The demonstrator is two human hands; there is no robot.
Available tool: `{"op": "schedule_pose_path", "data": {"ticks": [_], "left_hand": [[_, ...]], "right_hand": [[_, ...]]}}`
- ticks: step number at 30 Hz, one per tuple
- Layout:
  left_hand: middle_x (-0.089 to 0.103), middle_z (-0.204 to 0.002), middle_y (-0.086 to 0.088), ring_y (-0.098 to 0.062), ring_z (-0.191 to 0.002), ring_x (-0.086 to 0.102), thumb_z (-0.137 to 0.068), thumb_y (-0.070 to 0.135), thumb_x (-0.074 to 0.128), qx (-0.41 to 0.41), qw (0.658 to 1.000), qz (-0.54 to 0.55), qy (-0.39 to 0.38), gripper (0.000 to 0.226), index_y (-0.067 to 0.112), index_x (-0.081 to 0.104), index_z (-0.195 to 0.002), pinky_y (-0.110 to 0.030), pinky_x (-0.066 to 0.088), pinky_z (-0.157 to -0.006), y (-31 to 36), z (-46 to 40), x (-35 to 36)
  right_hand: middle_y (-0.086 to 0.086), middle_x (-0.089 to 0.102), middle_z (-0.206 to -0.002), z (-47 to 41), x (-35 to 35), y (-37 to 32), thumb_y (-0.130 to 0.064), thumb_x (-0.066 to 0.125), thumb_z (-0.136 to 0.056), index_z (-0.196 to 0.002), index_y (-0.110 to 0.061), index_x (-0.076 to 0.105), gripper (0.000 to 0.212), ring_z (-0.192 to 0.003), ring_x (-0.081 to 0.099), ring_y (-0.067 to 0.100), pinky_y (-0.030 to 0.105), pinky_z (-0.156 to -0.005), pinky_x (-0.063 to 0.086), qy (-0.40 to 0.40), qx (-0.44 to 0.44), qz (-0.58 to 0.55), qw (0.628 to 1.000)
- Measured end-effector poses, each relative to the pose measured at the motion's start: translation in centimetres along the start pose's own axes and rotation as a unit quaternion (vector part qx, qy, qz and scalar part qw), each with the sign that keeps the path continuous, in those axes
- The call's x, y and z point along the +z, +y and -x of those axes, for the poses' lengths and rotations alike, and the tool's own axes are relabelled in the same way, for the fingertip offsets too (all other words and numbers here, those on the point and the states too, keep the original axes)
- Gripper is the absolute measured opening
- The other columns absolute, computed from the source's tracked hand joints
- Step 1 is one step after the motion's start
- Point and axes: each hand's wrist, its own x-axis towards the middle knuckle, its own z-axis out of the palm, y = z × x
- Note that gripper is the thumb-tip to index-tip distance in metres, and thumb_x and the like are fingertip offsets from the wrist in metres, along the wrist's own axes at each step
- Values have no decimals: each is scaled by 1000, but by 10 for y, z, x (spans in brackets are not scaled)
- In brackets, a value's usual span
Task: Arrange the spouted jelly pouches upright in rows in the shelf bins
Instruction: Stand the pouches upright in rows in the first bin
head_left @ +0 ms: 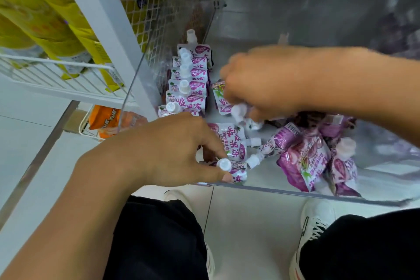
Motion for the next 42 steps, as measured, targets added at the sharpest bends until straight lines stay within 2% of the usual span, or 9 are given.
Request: {"op": "schedule_pose_path", "data": {"ticks": [4, 7, 10, 13, 18, 23, 28, 38, 42], "left_hand": [[67, -70, 4, -17, -63, 58, -73, 62, 70, -28, 999, 41, -17, 32, 41, 76, -97, -21, 41, -53, -3, 5, -3], [63, -62, 18, -7, -57, 56, -67, 67, 68, -41, 996, 67, -44, 41, 41, 76, -98, -11, 35, -50, 2, 6, -6], [57, -53, 29, 7, -53, 53, -74, 53, 74, -35, 997, 62, -42, 31, 35, 78, -99, -4, 33, -50, 4, 5, -7], [61, -56, 11, -5, -52, 52, -72, 57, 74, -31, 997, 69, -25, 27, 39, 78, -92, -11, 33, -50, 0, 8, -5], [65, -60, 4, -14, -55, 55, -63, 64, 76, -7, 997, 80, 3, 32, 35, 78, -77, -28, 43, -53, -6, 10, -3], [66, -61, 9, -9, -55, 57, -64, 57, 80, 9, 998, 53, 21, 25, 34, 79, -74, -13, 36, -48, -9, 12, -6], [67, -61, 9, -13, -58, 60, -61, 72, 71, 12, 998, 42, 37, 40, 34, 77, -72, -23, 44, -51, -5, 13, -1], [61, -55, 21, -2, -54, 56, -68, 54, 80, 14, 997, 15, 72, 24, 31, 75, -62, -9, 34, -50, -5, 14, -2], [59, -52, 23, 2, -52, 56, -63, 55, 83, 11, 997, 24, 67, 25, 31, 78, -68, -7, 35, -49, -4, 12, -4]], "right_hand": [[-4, 62, -80, 36, -6, 22, -36, 66, -69, -75, -26, 61, 13, -73, 61, 21, 40, -64, 55, -37, 38, -54, 997], [0, 63, -74, 40, -6, 11, -60, 48, -68, -69, -19, 61, 43, -71, 61, 24, 39, -67, 56, -93, 54, -28, 994], [7, 54, -70, 24, -9, -12, -46, 58, -83, -58, -16, 40, 43, -67, 58, 30, 41, -69, 56, -38, 45, -5, 998], [-1, 51, -68, 0, 6, -34, -35, 68, -85, -80, -15, 60, 21, -60, 52, 17, 29, -53, 48, -76, 12, -57, 995], [3, 58, -81, -22, 17, -41, -52, 77, -74, -91, -11, 59, 48, -72, 54, 21, 23, -50, 35, -123, 37, -182, 975], [2, 57, -84, -24, 25, -40, -36, 84, -71, -95, -11, 60, 42, -79, 55, 20, 21, -52, 37, -63, 74, -216, 972], [-7, 47, -57, -21, 10, -28, -38, 84, -70, -92, -11, 68, 39, -49, 43, 8, 22, -49, 34, -48, 65, -308, 948], [-19, 56, -77, 0, 7, -32, -24, 65, -89, -121, -28, 59, 32, -63, 54, -6, 8, -55, 40, -30, 14, -335, 942], [-1, 69, -86, 0, 2, -23, -24, 67, -90, -133, -23, 57, 44, -57, 64, 6, 14, -55, 52, -88, 24, -438, 894]]}}
